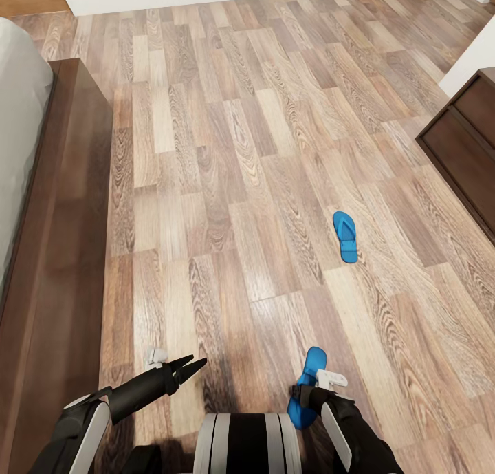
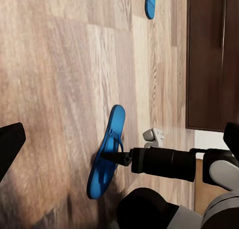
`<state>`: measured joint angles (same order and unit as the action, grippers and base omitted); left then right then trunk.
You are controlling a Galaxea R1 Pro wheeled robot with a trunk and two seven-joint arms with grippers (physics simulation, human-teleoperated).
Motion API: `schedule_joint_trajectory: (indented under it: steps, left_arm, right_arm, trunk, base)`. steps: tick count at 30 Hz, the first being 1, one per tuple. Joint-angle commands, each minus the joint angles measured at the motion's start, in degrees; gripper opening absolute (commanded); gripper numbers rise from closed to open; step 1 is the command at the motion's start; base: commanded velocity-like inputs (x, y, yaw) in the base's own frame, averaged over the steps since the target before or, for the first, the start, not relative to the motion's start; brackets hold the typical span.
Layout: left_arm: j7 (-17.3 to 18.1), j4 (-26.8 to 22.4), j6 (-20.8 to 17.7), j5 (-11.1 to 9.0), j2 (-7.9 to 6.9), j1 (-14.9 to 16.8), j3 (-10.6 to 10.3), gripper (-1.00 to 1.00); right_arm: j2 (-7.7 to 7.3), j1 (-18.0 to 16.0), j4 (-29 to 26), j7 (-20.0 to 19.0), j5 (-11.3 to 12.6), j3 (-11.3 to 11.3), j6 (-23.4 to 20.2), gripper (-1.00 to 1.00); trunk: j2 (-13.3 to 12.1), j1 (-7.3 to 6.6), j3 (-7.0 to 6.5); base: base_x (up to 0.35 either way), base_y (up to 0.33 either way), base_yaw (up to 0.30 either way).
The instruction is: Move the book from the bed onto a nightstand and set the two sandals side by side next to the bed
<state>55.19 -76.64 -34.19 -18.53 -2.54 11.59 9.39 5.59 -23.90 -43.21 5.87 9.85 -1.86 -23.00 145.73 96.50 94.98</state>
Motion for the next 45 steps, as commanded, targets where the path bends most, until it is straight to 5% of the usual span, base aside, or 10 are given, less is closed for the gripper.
schedule_joint_trajectory:
  steps: [1, 26, 27, 45]
  left_arm:
    - [0.05, 0.00, -0.44, -0.32, -0.01, 0.01, 0.02, 1.00]
    - [0.01, 0.08, -0.44, -0.32, 0.08, 0.03, 0.02, 1.00]
    - [0.01, 0.08, -0.44, -0.31, 0.08, 0.03, 0.02, 1.00]
    - [0.01, 0.11, -0.44, -0.30, 0.07, 0.03, 0.02, 1.00]
  right_arm:
    - [0.04, 0.00, -0.10, 0.34, 0.61, -0.08, -0.24, 1.00]
    - [0.04, 0.00, -0.11, 0.29, 0.61, -0.08, -0.20, 1.00]
    - [0.04, 0.00, -0.12, 0.29, 0.61, -0.08, -0.22, -1.00]
    - [0.04, 0.00, -0.12, 0.28, 0.61, -0.08, -0.21, -1.00]
  trunk:
    - [0.01, -0.01, 0.03]
    - [0.01, -0.01, 0.03]
    - [0.01, -0.01, 0.03]
    - [0.01, -0.01, 0.03]
  base:
    - [0.000, 0.007, 0.000]
    - [0.000, 0.022, 0.000]
    - [0.000, 0.000, 0.000]
    - [0.000, 0.000, 0.000]
